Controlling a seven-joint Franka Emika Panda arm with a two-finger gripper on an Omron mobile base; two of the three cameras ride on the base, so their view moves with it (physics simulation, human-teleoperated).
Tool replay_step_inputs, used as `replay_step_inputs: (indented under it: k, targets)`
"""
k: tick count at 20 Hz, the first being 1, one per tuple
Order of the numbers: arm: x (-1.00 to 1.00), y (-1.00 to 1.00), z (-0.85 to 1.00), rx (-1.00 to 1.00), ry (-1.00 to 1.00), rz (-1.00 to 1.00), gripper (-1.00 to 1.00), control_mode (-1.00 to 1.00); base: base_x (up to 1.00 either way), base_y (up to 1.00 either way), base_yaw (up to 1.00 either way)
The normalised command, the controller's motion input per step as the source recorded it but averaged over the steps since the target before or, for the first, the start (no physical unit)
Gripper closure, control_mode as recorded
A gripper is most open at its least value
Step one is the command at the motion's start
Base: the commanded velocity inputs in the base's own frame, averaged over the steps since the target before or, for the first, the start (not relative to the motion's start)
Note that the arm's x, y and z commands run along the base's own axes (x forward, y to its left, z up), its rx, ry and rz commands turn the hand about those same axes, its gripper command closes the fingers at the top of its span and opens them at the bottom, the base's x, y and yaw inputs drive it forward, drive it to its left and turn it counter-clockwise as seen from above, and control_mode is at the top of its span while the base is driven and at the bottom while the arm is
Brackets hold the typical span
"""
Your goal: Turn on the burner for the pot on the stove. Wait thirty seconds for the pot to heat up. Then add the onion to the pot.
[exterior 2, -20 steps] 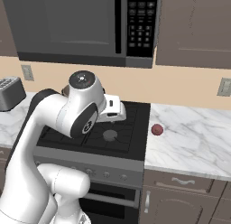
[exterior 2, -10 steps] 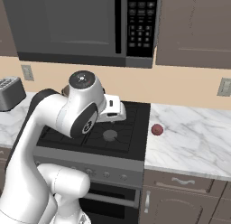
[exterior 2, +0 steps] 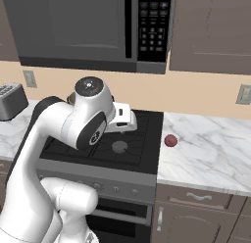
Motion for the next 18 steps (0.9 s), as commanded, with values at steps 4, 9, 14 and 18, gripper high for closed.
replay_step_inputs:
  k: [4,9,14,18]
  targets:
    - [0.0,0.0,0.0,0.0,0.0,0.0,-1.0,-1.0,0.0,0.0,0.0]
    - [0.0,0.0,0.0,0.0,0.0,0.0,-1.0,-1.0,0.0,0.0,0.0]
    - [0.0,0.0,0.0,0.0,0.0,0.0,-1.0,-1.0,0.0,0.0,0.0]
    - [0.0,0.0,0.0,0.0,0.0,0.0,-1.0,-1.0,0.0,0.0,0.0]
